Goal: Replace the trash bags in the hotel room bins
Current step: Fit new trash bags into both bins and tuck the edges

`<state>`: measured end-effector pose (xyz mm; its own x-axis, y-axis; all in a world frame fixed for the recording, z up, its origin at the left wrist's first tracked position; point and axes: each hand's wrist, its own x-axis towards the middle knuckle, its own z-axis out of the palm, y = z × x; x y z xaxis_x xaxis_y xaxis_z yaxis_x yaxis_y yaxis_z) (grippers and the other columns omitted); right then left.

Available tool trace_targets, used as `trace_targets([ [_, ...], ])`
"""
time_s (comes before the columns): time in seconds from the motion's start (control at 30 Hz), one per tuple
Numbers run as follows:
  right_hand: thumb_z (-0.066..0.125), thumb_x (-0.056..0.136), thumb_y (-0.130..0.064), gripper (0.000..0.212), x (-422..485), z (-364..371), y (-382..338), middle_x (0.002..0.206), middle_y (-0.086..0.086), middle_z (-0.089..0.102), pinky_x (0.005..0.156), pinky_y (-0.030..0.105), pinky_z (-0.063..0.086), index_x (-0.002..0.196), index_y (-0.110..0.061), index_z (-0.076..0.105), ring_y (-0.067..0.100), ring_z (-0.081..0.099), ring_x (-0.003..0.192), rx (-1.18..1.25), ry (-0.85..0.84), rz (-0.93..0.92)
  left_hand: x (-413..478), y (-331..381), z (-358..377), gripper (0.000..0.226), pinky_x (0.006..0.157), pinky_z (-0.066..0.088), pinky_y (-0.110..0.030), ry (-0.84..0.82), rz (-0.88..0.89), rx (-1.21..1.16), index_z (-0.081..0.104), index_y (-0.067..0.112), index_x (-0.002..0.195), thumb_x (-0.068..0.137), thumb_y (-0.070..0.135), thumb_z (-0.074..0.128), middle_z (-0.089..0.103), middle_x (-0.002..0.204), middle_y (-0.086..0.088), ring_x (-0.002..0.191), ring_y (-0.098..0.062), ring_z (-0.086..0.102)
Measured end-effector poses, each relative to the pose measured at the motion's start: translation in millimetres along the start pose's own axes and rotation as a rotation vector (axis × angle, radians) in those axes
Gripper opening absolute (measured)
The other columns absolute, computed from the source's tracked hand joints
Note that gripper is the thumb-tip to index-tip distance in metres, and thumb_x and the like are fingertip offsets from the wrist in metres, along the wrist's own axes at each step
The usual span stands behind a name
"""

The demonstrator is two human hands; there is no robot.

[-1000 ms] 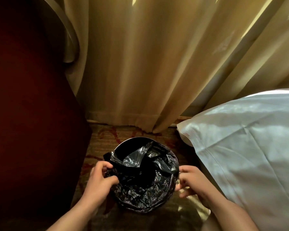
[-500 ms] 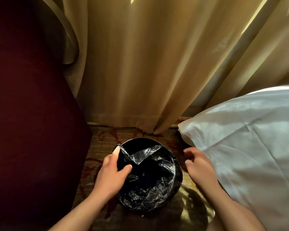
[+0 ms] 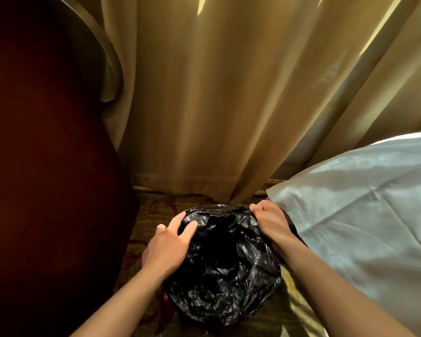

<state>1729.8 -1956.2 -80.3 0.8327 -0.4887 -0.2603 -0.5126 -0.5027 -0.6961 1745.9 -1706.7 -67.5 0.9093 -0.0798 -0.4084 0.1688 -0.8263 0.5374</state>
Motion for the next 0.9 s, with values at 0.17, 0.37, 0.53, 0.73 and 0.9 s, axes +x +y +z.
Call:
trace_targets([
  [0.17,0.057,0.097,-0.03,0.043,6.2,14.7,36.7,0.061,0.002,0.041,0.06,0.03,0.04,0.061,-0.019,0.037,0.017,0.044,0.053,-0.064,-0.205,0.1,8.5,-6.5,-3.8,0.061,0.097,0.042,-0.044,-0.025,-0.002,-0.076,0.043,0.052,0.133,0.081,0.08,0.027,0.055,0.135,0.002,0.117,-0.027,0.055],
  [0.37,0.052,0.095,-0.056,0.036,-32.6,-28.9,28.1,0.123,-0.007,0.058,0.082,0.03,0.048,0.124,-0.035,0.056,0.013,0.06,0.097,0.106,-0.329,0.033,-13.2,-11.7,-13.9,0.081,0.112,0.03,-0.042,-0.101,0.06,-0.201,0.02,0.035,0.154,0.087,0.062,0.056,0.024,0.16,0.0,0.145,-0.025,0.03],
  [0.53,0.086,0.071,-0.045,0.114,-80.1,-55.3,22.1,0.149,-0.026,0.027,0.11,0.016,0.027,0.157,-0.033,0.013,-0.002,0.032,0.137,-0.275,-0.643,-0.305,-43.3,-26.9,-19.0,0.076,0.12,0.0,-0.056,-0.074,0.594,0.465,0.042,0.049,0.139,0.076,0.088,0.028,-0.004,0.164,0.013,0.149,-0.019,-0.022],
  [0.73,0.059,0.071,-0.005,0.018,-69.7,-32.1,44.6,0.083,0.002,0.066,0.071,0.042,0.049,0.086,-0.014,0.055,0.024,0.061,0.083,-0.654,-0.424,-0.364,-64.6,-16.8,-12.8,0.093,0.114,-0.024,-0.055,-0.518,0.688,0.969,0.066,0.017,0.122,0.084,0.084,0.015,0.066,0.126,-0.002,0.149,-0.019,0.021],
  [0.9,0.057,0.072,-0.005,0.014,-67.4,-16.6,53.7,0.083,0.0,0.067,0.071,0.04,0.05,0.083,-0.014,0.056,0.022,0.062,0.082,-0.605,-0.464,-0.348,-59.8,-17.9,-8.8,0.113,0.119,-0.013,-0.055,-0.385,0.802,1.026,0.056,0.014,0.13,0.061,0.1,0.027,0.05,0.132,-0.006,0.139,-0.027,0.028],
])
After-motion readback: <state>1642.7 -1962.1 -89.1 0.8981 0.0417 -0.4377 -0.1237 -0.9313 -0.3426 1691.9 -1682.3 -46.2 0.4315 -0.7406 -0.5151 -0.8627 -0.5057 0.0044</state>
